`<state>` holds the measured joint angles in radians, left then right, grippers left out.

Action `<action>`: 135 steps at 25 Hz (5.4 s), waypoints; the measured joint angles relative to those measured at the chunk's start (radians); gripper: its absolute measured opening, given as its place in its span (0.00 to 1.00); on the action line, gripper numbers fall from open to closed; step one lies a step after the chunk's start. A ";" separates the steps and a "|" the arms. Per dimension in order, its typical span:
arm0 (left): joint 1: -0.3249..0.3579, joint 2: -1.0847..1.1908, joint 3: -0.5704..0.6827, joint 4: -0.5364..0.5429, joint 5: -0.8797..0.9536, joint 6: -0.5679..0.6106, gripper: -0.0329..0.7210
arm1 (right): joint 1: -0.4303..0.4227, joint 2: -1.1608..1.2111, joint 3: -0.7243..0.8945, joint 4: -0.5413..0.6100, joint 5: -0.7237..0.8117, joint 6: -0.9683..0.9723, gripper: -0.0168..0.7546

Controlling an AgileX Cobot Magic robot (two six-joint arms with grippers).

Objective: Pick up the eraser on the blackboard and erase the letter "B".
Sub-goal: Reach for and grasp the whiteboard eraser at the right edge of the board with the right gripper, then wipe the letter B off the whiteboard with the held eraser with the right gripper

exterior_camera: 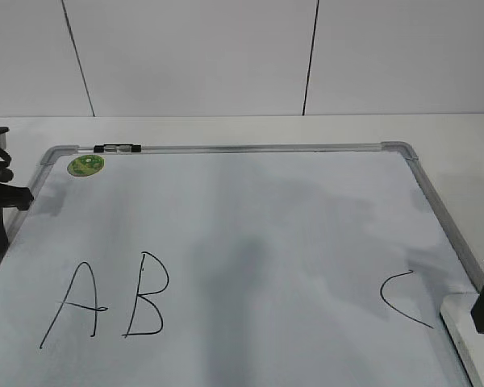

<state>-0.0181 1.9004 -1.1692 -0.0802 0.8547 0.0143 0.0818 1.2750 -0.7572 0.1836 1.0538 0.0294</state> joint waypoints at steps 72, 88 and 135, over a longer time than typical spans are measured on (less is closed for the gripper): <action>0.000 0.000 0.000 0.000 0.000 -0.002 0.07 | 0.075 0.283 -0.014 -0.101 -0.053 0.057 0.71; 0.000 0.000 0.000 0.000 0.000 -0.002 0.07 | 0.079 0.235 -0.181 -0.100 0.082 0.079 0.71; 0.000 0.000 0.000 -0.002 0.000 -0.002 0.07 | 0.697 0.971 -1.096 -0.184 0.161 0.002 0.71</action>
<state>-0.0181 1.9004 -1.1692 -0.0823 0.8547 0.0126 0.7793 2.2464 -1.8532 0.0000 1.2150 0.0317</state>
